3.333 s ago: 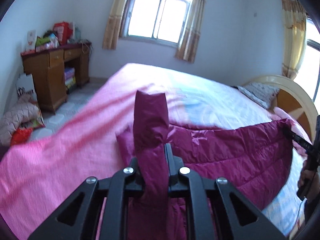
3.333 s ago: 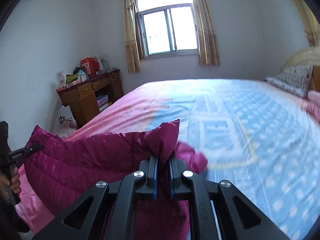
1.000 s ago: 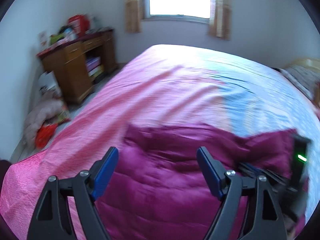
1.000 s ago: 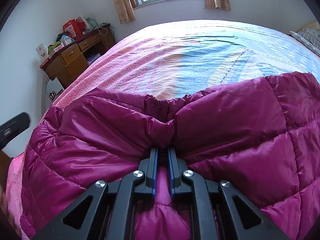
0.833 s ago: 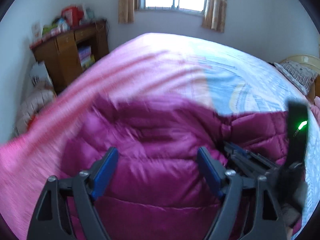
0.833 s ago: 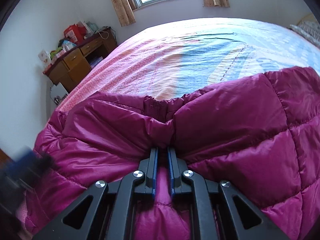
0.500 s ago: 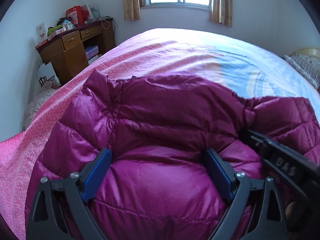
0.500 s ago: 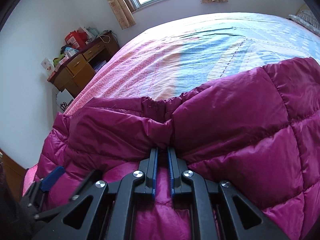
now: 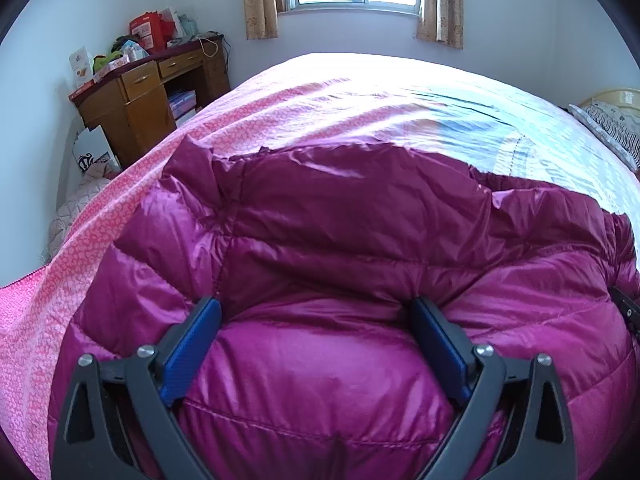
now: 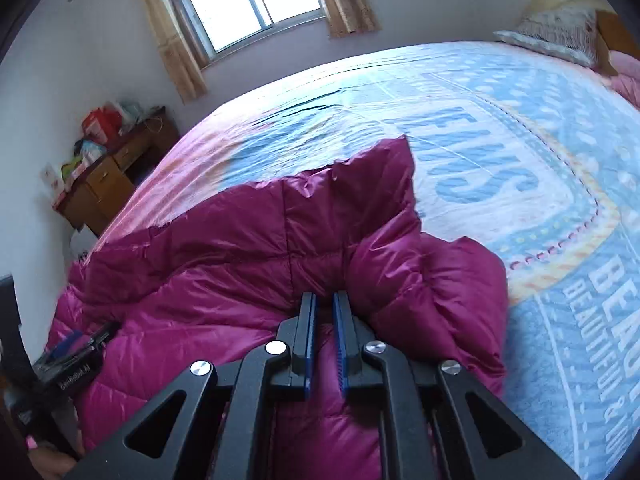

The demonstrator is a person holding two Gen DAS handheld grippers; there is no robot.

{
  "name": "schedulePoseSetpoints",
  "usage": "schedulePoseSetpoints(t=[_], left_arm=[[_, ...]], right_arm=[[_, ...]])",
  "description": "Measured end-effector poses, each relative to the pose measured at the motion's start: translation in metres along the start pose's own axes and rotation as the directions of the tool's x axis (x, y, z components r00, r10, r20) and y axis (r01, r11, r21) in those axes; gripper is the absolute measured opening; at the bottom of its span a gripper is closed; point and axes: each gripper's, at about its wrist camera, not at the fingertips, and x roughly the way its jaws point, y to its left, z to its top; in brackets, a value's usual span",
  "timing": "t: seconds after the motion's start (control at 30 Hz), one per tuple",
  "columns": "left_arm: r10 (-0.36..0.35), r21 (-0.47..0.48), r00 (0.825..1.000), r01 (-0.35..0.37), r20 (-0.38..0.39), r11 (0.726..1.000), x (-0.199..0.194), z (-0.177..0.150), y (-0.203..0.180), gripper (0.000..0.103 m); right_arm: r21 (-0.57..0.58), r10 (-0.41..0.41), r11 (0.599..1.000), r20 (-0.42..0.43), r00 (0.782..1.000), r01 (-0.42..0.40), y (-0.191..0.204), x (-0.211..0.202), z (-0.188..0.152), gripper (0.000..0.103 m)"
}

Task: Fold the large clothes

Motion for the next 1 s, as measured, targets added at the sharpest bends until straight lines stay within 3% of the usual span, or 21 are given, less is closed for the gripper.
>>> schedulePoseSetpoints(t=[0.13,0.27,0.37,0.47,0.53,0.63,0.7,0.83,0.9,1.0], left_arm=[[0.012,0.006,1.000,-0.012,-0.004,1.000,0.001,0.001,-0.004,0.098],[0.020,0.010,1.000,-0.020,-0.009,1.000,0.002,0.002,-0.006,0.099],[-0.003,0.018,1.000,0.003,-0.022,1.000,-0.002,0.004,-0.002,0.099],[-0.085,0.005,0.996,0.085,-0.034,0.996,-0.023,0.008,0.016,0.099],[-0.113,-0.033,0.994,0.113,0.009,0.993,-0.044,0.007,0.039,0.099],[-0.060,-0.102,0.995,0.068,0.081,0.992,-0.072,-0.003,0.082,0.101],[-0.028,-0.164,0.996,0.042,0.088,0.985,-0.080,-0.015,0.111,0.101],[-0.008,-0.277,0.999,0.022,0.053,0.961,-0.081,-0.050,0.150,0.101],[-0.026,-0.337,0.999,0.039,0.042,0.941,-0.080,-0.067,0.158,0.102],[-0.116,-0.440,0.992,0.122,0.041,0.890,-0.078,-0.091,0.163,0.102]], right_arm=[[-0.096,-0.102,0.990,0.006,0.995,0.102,0.022,0.002,-0.003,0.008],[-0.120,-0.159,0.980,-0.016,0.987,0.156,0.036,-0.011,0.000,0.009],[-0.070,-0.042,0.996,0.086,0.995,0.048,0.045,-0.054,-0.003,0.010],[-0.144,0.103,0.985,0.051,0.993,-0.094,0.085,-0.066,-0.012,0.010],[-0.162,0.153,0.976,0.028,0.988,-0.146,0.103,-0.065,-0.017,0.010],[-0.128,0.227,0.965,-0.030,0.973,-0.229,0.127,-0.054,-0.033,0.010],[-0.142,0.238,0.960,-0.048,0.970,-0.242,0.140,-0.045,-0.048,0.010],[-0.192,0.179,0.962,-0.091,0.980,-0.193,0.148,-0.010,-0.082,0.007],[-0.159,0.198,0.964,-0.107,0.974,-0.213,0.143,-0.006,-0.078,0.007],[-0.153,0.209,0.963,-0.104,0.972,-0.224,0.138,-0.002,-0.076,0.007]])
